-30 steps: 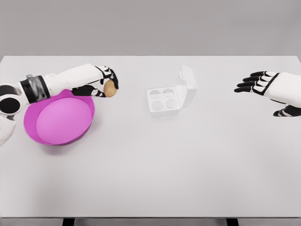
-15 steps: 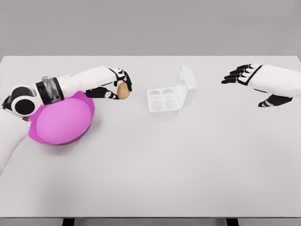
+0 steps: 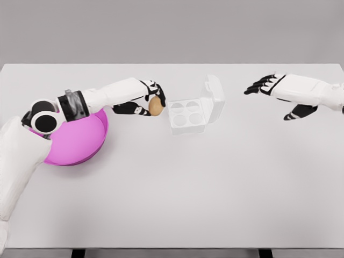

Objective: Pack egg into the box and close the box lid

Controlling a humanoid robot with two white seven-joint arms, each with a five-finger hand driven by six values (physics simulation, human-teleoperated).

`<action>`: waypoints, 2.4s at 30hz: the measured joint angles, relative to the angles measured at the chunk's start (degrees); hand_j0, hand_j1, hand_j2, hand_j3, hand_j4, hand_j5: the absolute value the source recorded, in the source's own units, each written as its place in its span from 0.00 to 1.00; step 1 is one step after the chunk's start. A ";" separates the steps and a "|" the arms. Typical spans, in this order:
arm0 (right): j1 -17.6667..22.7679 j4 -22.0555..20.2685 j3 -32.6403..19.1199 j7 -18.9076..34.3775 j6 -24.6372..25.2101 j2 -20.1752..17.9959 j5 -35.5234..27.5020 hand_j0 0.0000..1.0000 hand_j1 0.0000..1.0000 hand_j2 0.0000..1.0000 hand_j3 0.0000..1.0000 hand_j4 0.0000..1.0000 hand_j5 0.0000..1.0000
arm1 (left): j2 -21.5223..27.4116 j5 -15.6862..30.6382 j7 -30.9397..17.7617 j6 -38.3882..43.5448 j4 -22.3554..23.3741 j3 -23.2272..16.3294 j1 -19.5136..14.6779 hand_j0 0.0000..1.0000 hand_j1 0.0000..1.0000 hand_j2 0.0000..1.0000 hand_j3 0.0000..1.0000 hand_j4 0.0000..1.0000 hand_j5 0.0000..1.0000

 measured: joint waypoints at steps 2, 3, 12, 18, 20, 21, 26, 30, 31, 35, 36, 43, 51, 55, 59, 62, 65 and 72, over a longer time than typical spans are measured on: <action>0.00 0.60 0.41 0.00 -0.01 0.33 0.02 1.00 1.00 1.00 1.00 1.00 1.00 | -0.46 -0.23 0.00 0.00 0.29 0.00 0.00 0.36 0.36 0.36 0.36 0.36 0.36; 0.00 0.78 0.56 0.00 -0.01 0.43 0.03 1.00 1.00 1.00 1.00 1.00 1.00 | -0.77 -0.41 0.00 -0.01 0.41 0.00 -0.09 0.36 0.36 0.36 0.36 0.36 0.36; 0.00 1.22 0.92 0.00 0.00 0.93 0.04 1.00 1.00 1.00 1.00 1.00 1.00 | -3.15 -2.06 0.00 0.01 2.60 -0.01 -0.88 0.35 0.35 0.35 0.35 0.35 0.35; 0.00 1.28 0.94 0.00 0.00 0.96 0.04 1.00 1.00 1.00 1.00 1.00 1.00 | -5.26 -3.34 0.01 0.02 5.84 -0.01 -2.46 0.35 0.35 0.35 0.35 0.35 0.35; 0.00 1.25 0.94 0.00 0.00 0.96 0.04 1.00 1.00 1.00 1.00 1.00 1.00 | -6.05 -3.90 0.01 0.01 6.87 -0.01 -2.90 0.35 0.35 0.35 0.35 0.35 0.35; 0.00 1.24 0.94 0.00 0.00 0.96 0.04 1.00 1.00 1.00 1.00 1.00 1.00 | -6.44 -4.12 0.01 0.02 7.47 -0.01 -3.08 0.36 0.36 0.36 0.36 0.36 0.36; 0.00 1.11 0.94 0.00 0.00 0.93 0.04 1.00 1.00 1.00 1.00 1.00 1.00 | -7.80 -4.98 0.00 0.00 9.18 -0.02 -3.25 0.35 0.35 0.35 0.35 0.35 0.35; 0.00 1.10 1.02 0.00 0.01 0.93 0.04 1.00 1.00 1.00 1.00 1.00 1.00 | -8.71 -5.60 0.00 0.00 9.59 -0.02 -3.25 0.36 0.36 0.36 0.36 0.36 0.36; 0.00 1.14 1.20 0.00 0.01 0.94 0.04 1.00 1.00 1.00 1.00 1.00 1.00 | -8.87 -5.70 0.00 0.00 9.63 -0.03 -3.25 0.36 0.36 0.36 0.36 0.36 0.36; 0.70 1.25 2.39 0.00 0.00 0.95 0.05 1.00 1.00 1.00 1.00 1.00 1.00 | -9.51 -6.00 0.00 0.00 10.77 -0.02 -3.43 0.36 0.36 0.36 0.36 0.36 0.36; 0.79 1.26 2.67 0.00 0.00 0.93 0.05 1.00 1.00 1.00 1.00 1.00 1.00 | -9.64 -6.13 0.01 0.01 11.00 -0.02 -3.60 0.36 0.36 0.36 0.36 0.36 0.36; 2.28 1.36 3.47 0.00 -0.01 0.88 0.07 1.00 1.00 1.00 1.00 1.00 1.00 | -10.92 -6.76 0.00 0.00 13.25 -0.03 -4.48 0.36 0.36 0.36 0.36 0.36 0.36; 3.08 1.46 3.57 0.00 0.00 0.87 0.05 1.00 1.00 1.00 1.00 1.00 1.00 | -11.85 -7.25 0.00 0.00 15.11 -0.04 -4.66 0.37 0.37 0.37 0.37 0.37 0.37; 3.08 1.47 3.58 0.00 0.01 0.86 0.05 1.00 1.00 1.00 1.00 1.00 1.00 | -12.15 -7.52 0.00 0.00 15.43 -0.04 -4.66 0.38 0.38 0.38 0.38 0.38 0.38; 3.08 1.48 3.57 0.00 0.01 0.86 0.05 1.00 1.00 1.00 1.00 1.00 1.00 | -12.23 -7.58 0.01 0.00 15.42 -0.04 -4.83 0.43 0.43 0.43 0.43 0.43 0.43; 3.08 1.52 3.57 0.00 0.01 0.79 0.05 1.00 1.00 1.00 1.00 1.00 1.00 | -12.25 -7.55 0.00 0.01 15.27 -0.04 -4.92 0.53 0.53 0.53 0.53 0.53 0.53; 2.81 1.58 3.57 0.00 0.01 0.58 0.04 1.00 1.00 1.00 1.00 1.00 1.00 | -12.25 -7.53 -0.02 0.01 15.12 -0.04 -4.92 0.60 0.60 0.60 0.60 0.60 0.60; 2.20 3.27 3.57 0.00 0.01 0.89 0.05 1.00 1.00 1.00 1.00 1.00 1.00 | -12.26 -7.52 -0.07 0.03 15.02 -0.04 -4.92 0.67 0.67 0.67 0.67 0.67 0.67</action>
